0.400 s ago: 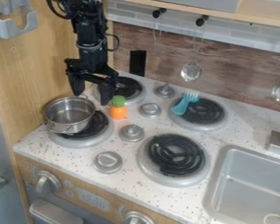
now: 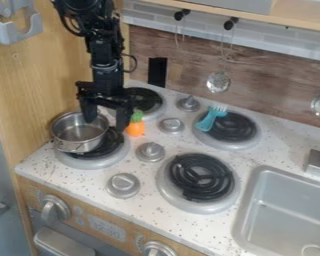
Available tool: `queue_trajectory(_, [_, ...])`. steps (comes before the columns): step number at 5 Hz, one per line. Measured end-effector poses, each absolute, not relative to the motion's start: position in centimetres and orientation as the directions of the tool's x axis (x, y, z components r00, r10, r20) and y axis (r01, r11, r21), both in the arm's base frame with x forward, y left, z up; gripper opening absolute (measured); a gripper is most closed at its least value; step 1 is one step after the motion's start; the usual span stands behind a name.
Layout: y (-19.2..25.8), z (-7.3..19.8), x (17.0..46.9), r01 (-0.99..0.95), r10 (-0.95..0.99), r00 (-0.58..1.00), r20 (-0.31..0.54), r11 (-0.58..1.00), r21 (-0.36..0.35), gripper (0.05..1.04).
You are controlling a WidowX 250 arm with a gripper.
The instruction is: Move the objet to the right side of burner
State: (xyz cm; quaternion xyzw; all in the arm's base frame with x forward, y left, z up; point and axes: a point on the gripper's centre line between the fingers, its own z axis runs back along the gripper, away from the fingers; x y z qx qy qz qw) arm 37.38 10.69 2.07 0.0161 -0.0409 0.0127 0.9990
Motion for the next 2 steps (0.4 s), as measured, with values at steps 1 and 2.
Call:
queue_trajectory(1, [11.0, 1.9, 39.3, -0.035, 0.033, 0.996, 0.087, 0.999, 0.019, 0.999])
queue_trajectory(2, [10.8, 1.4, 41.3, -0.041, 0.041, 0.995, 0.092, 0.999, 0.002, 0.999])
